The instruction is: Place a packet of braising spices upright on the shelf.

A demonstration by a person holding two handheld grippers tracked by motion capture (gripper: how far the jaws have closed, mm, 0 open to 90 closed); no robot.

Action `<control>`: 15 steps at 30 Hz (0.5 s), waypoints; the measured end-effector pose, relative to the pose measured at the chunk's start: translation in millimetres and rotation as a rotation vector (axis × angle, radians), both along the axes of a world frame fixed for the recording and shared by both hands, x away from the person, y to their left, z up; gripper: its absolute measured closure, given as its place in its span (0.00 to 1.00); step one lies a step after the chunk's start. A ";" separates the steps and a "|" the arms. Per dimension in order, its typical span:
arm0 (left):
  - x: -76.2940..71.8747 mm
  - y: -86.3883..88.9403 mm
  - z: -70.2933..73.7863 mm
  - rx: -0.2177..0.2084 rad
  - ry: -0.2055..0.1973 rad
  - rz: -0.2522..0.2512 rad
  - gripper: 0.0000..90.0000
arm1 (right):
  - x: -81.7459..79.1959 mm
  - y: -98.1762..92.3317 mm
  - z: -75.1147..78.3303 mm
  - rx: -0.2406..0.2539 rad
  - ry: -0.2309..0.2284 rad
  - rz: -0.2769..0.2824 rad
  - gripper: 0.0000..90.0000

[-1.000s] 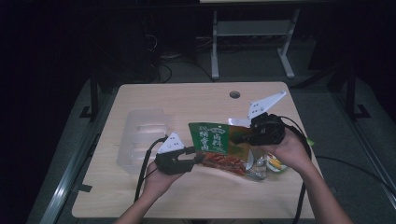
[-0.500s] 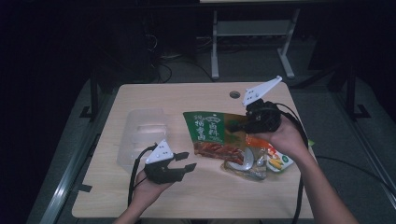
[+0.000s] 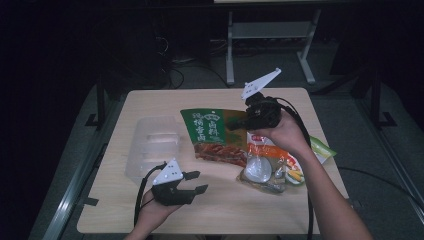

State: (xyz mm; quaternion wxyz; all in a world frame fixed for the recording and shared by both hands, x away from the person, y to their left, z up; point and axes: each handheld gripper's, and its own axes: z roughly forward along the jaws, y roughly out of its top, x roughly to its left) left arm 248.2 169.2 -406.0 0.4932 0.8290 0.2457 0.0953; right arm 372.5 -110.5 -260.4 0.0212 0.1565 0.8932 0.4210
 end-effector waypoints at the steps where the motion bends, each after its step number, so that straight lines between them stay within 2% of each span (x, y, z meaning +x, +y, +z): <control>1: -0.7 0.1 -0.1 0.005 -0.004 -0.007 0.53 | 1.9 1.9 0.3 -0.001 0.001 -0.002 1.00; 6: -1.9 -0.5 -3.0 -0.003 0.004 -0.012 0.51 | 9.4 10.6 4.0 -0.001 -0.002 -0.002 1.00; 8: -2.0 0.1 -4.2 0.015 0.005 -0.023 0.51 | 12.6 14.5 6.4 0.004 -0.003 0.001 1.00; 10: -3.1 -1.0 -5.6 0.002 0.010 -0.026 0.50 | 15.7 18.9 8.8 -0.003 -0.007 0.002 1.00; 15: -4.3 -0.7 -6.1 0.014 0.010 -0.037 0.49 | 22.8 33.7 13.3 -0.012 -0.021 0.011 1.00</control>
